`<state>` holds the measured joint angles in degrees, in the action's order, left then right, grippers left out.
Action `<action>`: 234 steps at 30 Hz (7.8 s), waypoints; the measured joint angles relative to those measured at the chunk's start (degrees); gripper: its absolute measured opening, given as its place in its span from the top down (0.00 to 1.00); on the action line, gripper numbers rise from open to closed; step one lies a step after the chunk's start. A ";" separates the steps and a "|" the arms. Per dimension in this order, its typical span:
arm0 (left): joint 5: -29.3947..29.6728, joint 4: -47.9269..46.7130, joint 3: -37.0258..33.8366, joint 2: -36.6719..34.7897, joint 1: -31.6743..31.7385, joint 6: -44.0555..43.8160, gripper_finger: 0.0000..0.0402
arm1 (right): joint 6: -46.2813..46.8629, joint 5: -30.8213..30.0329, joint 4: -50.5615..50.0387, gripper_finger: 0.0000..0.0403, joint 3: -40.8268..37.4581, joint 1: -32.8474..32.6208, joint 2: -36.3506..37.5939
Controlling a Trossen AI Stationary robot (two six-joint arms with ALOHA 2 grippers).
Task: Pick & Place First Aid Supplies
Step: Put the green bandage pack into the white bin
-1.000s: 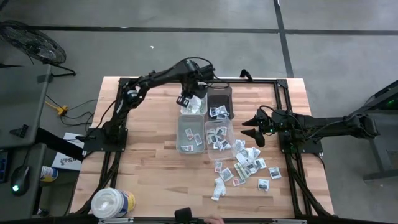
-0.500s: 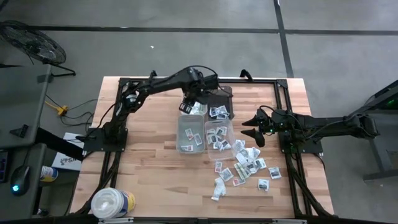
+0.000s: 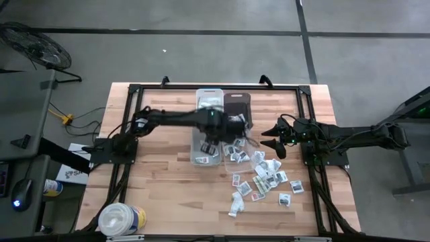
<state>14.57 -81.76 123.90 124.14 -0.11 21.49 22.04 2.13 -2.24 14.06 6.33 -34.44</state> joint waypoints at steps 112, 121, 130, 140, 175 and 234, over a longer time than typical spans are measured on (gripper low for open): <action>-12.91 11.27 10.97 8.78 -18.30 -25.01 0.99 | -0.02 -0.02 0.13 0.45 0.01 0.02 -0.80; -2.13 0.52 10.93 2.91 -11.27 -15.79 0.99 | -0.02 0.00 0.00 0.45 0.01 0.00 -0.79; 6.74 -5.07 10.93 2.03 -1.82 -4.49 0.99 | -0.01 -0.02 -0.02 0.45 0.03 0.00 -0.81; 7.70 -4.74 10.86 2.03 8.55 10.00 0.99 | 0.00 -0.02 0.00 0.45 0.03 0.01 -0.81; -9.79 4.81 -3.65 2.05 20.74 28.38 0.98 | -0.02 -0.02 -0.02 0.45 0.03 0.00 -0.81; -1.77 32.80 -3.72 7.23 -22.73 -32.62 0.51 | -0.01 -0.01 -0.14 0.45 -0.02 0.00 -0.80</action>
<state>12.80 -48.96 120.18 131.36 -22.84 -11.14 22.03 2.12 -2.38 14.04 6.33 -35.23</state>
